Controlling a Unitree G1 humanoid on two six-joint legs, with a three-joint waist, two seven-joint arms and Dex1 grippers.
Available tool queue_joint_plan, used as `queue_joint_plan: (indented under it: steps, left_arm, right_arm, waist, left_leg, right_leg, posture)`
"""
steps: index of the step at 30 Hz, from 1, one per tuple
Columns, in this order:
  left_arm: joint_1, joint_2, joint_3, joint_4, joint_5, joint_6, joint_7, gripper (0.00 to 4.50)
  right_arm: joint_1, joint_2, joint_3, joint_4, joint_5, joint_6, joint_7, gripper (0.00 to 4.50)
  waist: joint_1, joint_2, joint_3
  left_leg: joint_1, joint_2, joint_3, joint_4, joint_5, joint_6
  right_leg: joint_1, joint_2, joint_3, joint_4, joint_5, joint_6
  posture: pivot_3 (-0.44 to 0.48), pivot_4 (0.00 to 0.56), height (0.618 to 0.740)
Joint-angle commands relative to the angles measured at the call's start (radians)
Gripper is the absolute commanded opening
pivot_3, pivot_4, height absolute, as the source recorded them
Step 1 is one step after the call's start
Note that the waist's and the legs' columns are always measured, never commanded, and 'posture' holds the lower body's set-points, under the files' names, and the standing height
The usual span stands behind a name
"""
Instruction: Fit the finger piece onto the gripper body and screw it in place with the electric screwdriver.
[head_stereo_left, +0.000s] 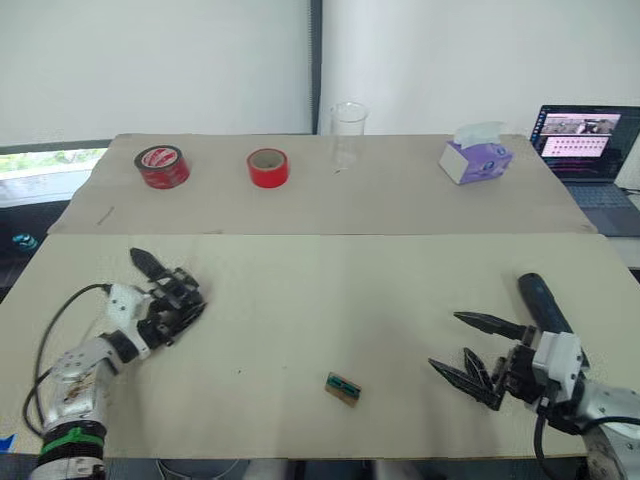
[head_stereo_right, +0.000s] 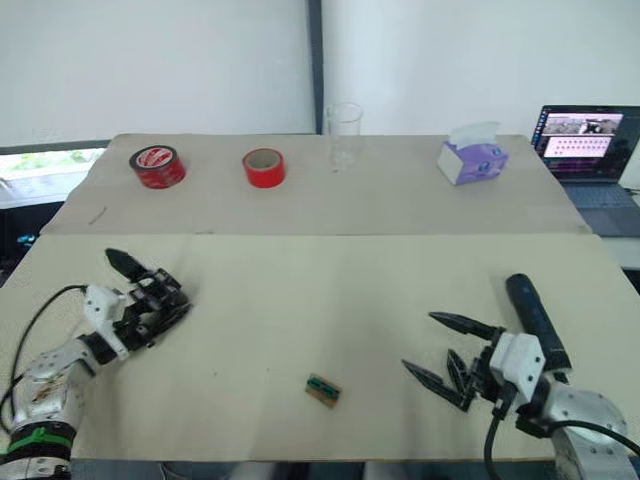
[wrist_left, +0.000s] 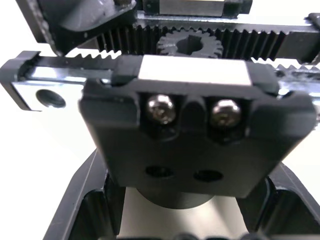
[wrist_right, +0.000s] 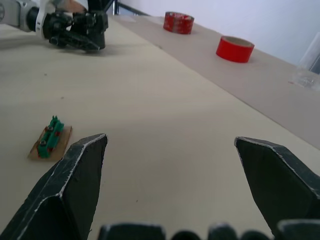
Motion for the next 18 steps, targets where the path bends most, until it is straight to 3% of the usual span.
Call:
queue_joint_plan:
  steps: [1, 9, 18]
  left_arm:
    - [-0.086, -0.007, -0.146, -0.252, -0.042, 0.083, -0.113, 2.35]
    - [-0.279, -0.14, -0.421, -0.136, 0.111, 0.013, -0.239, 2.35]
    - [-0.391, -0.225, -0.509, 0.07, 0.221, -0.106, -0.282, 2.35]
  right_arm:
    - [0.065, -0.01, -0.074, -0.079, 0.034, -0.022, 0.002, 4.5]
    - [0.195, 0.009, -0.129, -0.194, 0.046, 0.002, -0.038, 4.5]
    - [0.239, -0.001, -0.16, -0.246, 0.058, 0.029, -0.072, 4.5]
  waist:
    - [0.004, 0.0, 0.0]
    - [-0.025, 0.005, -0.003]
    - [-0.026, 0.005, -0.002]
  left_leg:
    - [-0.002, 0.0, 0.0, 0.003, -0.001, 0.001]
    - [0.0, 0.001, 0.002, 0.003, -0.002, 0.002]
    - [0.0, 0.001, 0.003, 0.004, -0.002, 0.002]
  right_leg:
    - [0.001, 0.0, 0.0, 0.0, 0.0, 0.0]
    - [0.002, 0.003, 0.002, 0.0, 0.001, 0.002]
    - [0.002, 0.006, 0.003, 0.0, 0.001, 0.002]
  posture:
    - [0.0, 0.15, 0.74]
    - [0.0, 0.15, 0.74]
    - [0.0, 0.15, 0.74]
